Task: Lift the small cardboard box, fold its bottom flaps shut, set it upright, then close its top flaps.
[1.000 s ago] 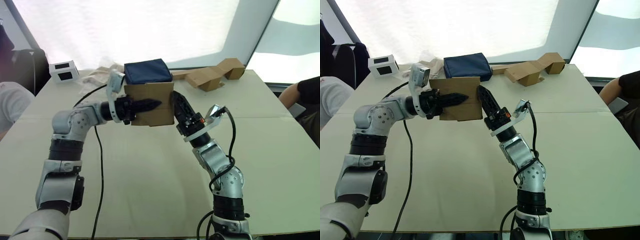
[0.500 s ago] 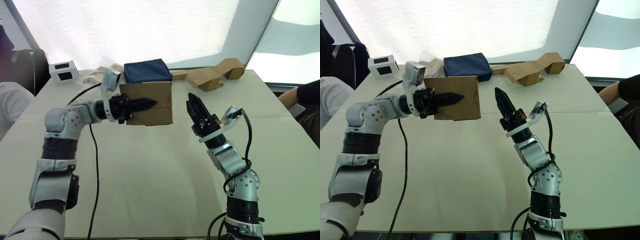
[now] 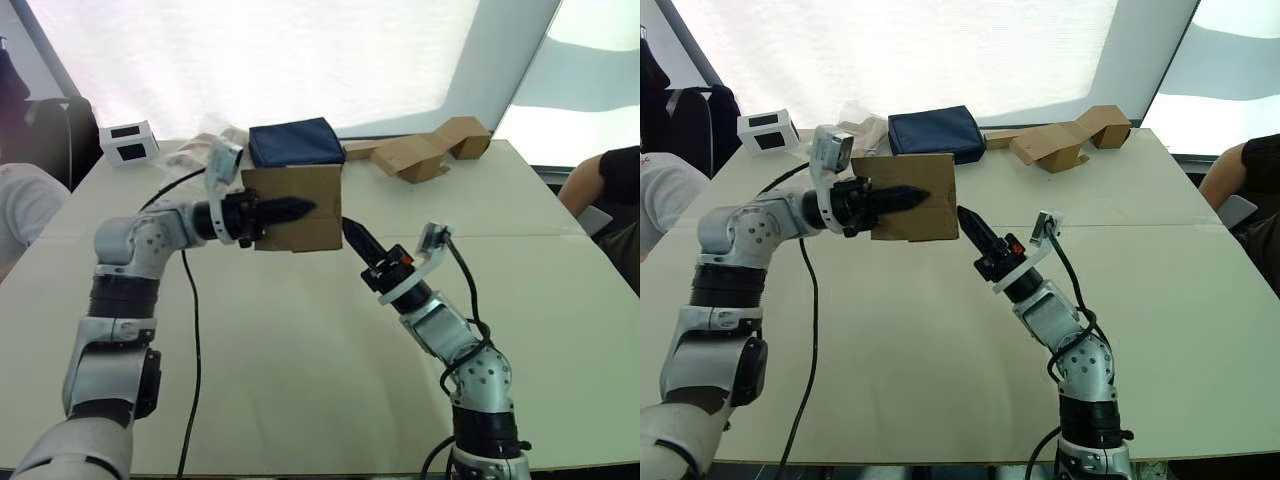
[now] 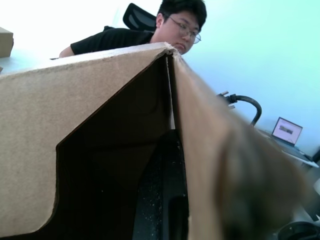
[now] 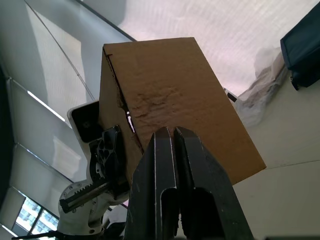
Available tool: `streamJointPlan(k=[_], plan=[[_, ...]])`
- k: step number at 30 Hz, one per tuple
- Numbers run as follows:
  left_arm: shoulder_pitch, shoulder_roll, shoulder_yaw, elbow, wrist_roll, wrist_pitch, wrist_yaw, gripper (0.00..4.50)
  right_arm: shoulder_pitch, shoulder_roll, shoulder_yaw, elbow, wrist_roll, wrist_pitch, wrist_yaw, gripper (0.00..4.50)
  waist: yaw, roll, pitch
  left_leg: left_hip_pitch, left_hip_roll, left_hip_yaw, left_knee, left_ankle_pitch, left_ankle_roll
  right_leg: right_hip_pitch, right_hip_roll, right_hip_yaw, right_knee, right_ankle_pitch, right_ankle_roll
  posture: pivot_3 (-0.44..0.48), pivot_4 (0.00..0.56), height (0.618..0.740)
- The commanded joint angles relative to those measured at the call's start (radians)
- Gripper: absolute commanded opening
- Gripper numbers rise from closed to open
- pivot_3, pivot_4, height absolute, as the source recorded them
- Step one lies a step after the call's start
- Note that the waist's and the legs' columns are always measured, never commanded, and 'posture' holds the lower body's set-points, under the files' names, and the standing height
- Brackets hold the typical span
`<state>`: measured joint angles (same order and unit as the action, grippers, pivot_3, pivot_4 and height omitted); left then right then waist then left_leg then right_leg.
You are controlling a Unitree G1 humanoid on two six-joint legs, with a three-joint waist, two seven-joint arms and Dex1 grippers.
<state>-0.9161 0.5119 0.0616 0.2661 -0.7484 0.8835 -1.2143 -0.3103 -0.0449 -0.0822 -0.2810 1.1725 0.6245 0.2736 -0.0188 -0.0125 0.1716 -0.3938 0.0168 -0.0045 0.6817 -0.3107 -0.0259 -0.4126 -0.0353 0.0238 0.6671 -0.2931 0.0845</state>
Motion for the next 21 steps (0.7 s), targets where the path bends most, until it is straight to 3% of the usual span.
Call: streamJointPlan(k=[1, 9, 11, 13, 18, 21], plan=[[-0.02, -0.011, 0.003, -0.018, 0.002, -0.016, 0.001, 0.0, -0.006, 0.003, 0.061, -0.06, -0.038, 0.008, 0.035, 0.09, -0.001, 0.0, 0.0, 0.0, 0.0, 0.0, 0.0, 0.0, 0.0, 0.0, 0.0, 0.0, 0.0, 0.0, 0.0, 0.0, 0.15, 0.74], [-0.015, 0.008, -0.026, -0.039, 0.06, -0.032, 0.015, 0.0, 0.011, -0.022, 0.025, -0.094, -0.111, -0.013, 0.006, 0.09, 0.0, 0.0, 0.0, 0.0, 0.0, 0.0, 0.0, 0.0, 0.0, 0.0, 0.0, 0.0, 0.0, 0.0, 0.0, 0.0, 0.15, 0.74], [-0.024, 0.014, -0.059, -0.079, 0.119, -0.048, 0.07, 0.0, 0.035, -0.111, -0.025, -0.151, -0.123, 0.005, 0.002, 0.09, 0.004, 0.0, 0.0, 0.0, 0.0, 0.0, 0.0, 0.0, 0.0, 0.0, 0.0, 0.0, 0.0, 0.0, 0.0, 0.0, 0.15, 0.74], [-0.027, 0.054, -0.127, -0.135, 0.18, -0.076, 0.047, 0.0, 0.065, -0.232, -0.056, -0.207, -0.142, 0.039, 0.031, 0.09, 0.008, 0.0, 0.0, -0.001, -0.001, 0.0, 0.0, 0.0, 0.0, 0.0, -0.001, 0.0, -0.001, 0.0, 0.0, 0.0, 0.15, 0.74], [-0.124, 0.151, -0.316, -0.159, 0.339, -0.186, -0.087, 0.0, 0.145, -0.55, -0.055, -0.315, -0.254, 0.093, 0.151, 0.09, 0.007, 0.0, 0.0, -0.002, -0.003, 0.0, 0.0, 0.0, 0.0, 0.001, -0.003, -0.001, -0.002, 0.0, 0.0, 0.0, 0.15, 0.74], [-0.195, 0.223, -0.509, -0.149, 0.552, -0.381, -0.215, 0.0, 0.207, -0.76, 0.019, -0.405, -0.409, 0.094, 0.254, 0.09, 0.006, 0.001, 0.001, -0.001, -0.003, 0.0, 0.0, 0.0, 0.0, 0.002, 0.002, -0.001, -0.002, 0.0, 0.0, 0.0, 0.15, 0.74]])
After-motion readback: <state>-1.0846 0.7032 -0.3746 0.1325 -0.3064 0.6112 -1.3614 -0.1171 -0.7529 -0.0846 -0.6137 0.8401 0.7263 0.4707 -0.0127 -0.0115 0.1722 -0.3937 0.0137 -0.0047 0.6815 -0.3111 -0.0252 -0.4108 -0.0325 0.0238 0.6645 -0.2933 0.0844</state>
